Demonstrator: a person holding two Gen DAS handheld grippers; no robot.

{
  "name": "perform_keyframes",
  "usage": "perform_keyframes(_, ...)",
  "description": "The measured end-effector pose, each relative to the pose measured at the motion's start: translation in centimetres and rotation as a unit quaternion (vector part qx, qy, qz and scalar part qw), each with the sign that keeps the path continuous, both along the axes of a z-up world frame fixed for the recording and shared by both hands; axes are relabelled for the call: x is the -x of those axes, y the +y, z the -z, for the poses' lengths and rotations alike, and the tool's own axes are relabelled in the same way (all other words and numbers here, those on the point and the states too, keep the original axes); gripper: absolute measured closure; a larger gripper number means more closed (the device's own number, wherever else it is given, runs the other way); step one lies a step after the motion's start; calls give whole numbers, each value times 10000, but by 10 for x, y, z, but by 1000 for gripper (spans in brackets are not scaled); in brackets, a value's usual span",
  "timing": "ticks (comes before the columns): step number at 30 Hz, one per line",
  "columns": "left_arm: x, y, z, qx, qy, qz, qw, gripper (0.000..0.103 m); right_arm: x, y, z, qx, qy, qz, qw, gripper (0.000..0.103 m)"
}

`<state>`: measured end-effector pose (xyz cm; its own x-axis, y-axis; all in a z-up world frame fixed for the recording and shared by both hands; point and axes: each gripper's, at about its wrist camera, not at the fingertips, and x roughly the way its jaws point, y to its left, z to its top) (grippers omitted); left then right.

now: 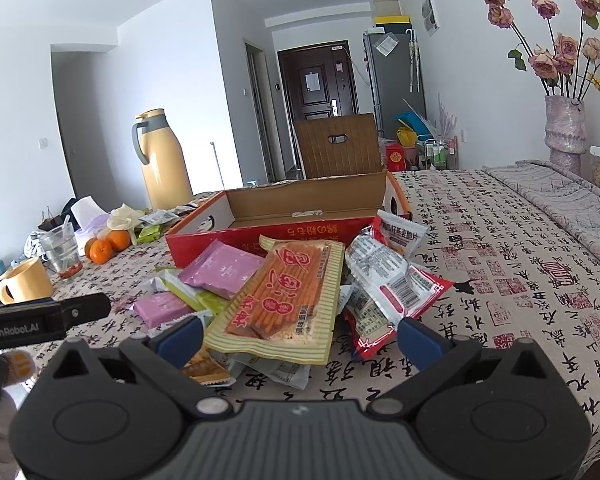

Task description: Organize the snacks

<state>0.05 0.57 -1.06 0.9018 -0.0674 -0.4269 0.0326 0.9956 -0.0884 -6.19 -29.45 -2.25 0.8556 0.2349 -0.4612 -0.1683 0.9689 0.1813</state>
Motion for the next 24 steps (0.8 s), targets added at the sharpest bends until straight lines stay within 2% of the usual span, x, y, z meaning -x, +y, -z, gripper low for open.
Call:
perform_keyframes(14, -21, 8, 0, -9, 16, -12, 10000, 0, -29, 13, -5, 92, -21, 116, 9999, 1)
perform_keyframes(18, -30, 14, 0, 38, 34, -92, 9999, 0, -55, 19, -7, 73, 56, 102, 9999, 10)
perform_keyframes(24, -42, 22, 3, 94, 88, -134, 9998, 0, -94, 41, 3, 322, 301, 8, 9990, 19)
